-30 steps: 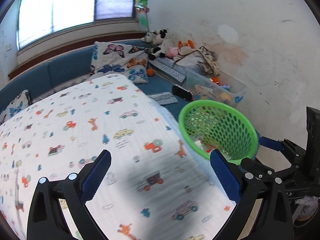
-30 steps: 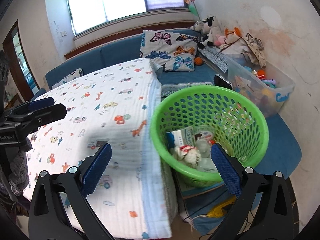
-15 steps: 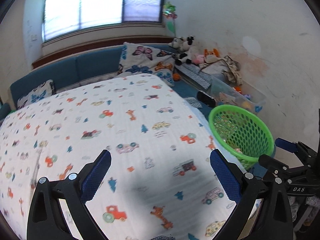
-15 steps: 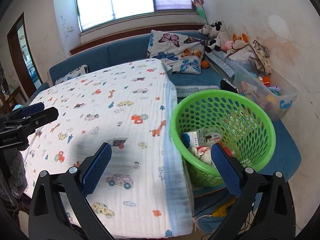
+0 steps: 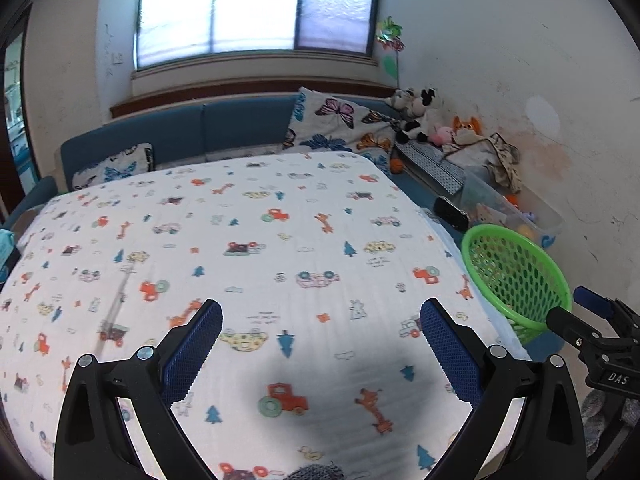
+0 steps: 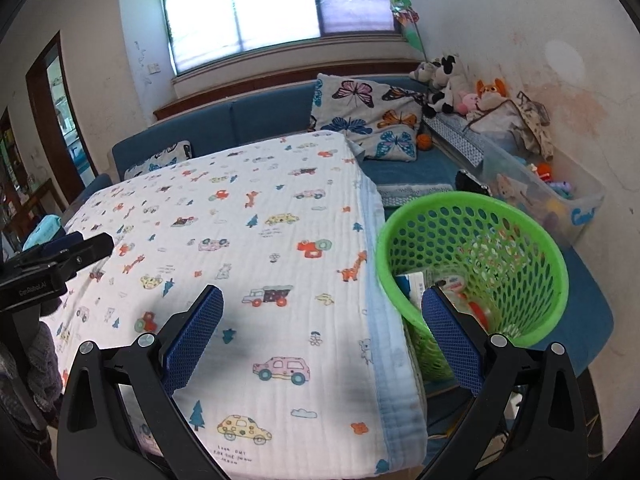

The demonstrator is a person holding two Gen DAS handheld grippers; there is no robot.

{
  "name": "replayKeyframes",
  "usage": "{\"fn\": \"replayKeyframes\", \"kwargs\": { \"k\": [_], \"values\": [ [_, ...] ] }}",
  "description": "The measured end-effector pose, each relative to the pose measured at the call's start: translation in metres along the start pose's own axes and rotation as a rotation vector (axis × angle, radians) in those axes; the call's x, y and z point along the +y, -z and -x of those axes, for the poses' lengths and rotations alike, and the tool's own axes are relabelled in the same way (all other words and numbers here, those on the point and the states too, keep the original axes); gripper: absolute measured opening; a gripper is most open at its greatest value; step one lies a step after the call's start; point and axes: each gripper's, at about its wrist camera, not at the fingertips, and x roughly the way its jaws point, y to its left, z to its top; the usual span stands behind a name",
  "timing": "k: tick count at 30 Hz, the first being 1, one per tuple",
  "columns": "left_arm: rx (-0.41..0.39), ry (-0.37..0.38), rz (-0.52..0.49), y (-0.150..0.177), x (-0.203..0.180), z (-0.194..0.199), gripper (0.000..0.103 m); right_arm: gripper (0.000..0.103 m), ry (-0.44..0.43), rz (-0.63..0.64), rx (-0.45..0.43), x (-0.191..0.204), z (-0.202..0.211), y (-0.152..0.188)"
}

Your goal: Collect trash

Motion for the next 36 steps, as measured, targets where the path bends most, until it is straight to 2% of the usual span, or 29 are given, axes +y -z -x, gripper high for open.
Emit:
{"fn": "replayKeyframes", "kwargs": {
  "k": [14, 36],
  "values": [
    [-0.025, -0.093, 0.015, 0.009, 0.019, 0.015, 0.096, 0.099, -0.018, 0.047, -0.014, 0.022, 0.004, 0.004],
    [-0.026, -0.12, 0.03, 0.018, 0.028, 0.022, 0.096, 0.099, -0.044, 0.068, -0.003, 0.035, 0.005, 0.01]
  ]
}}
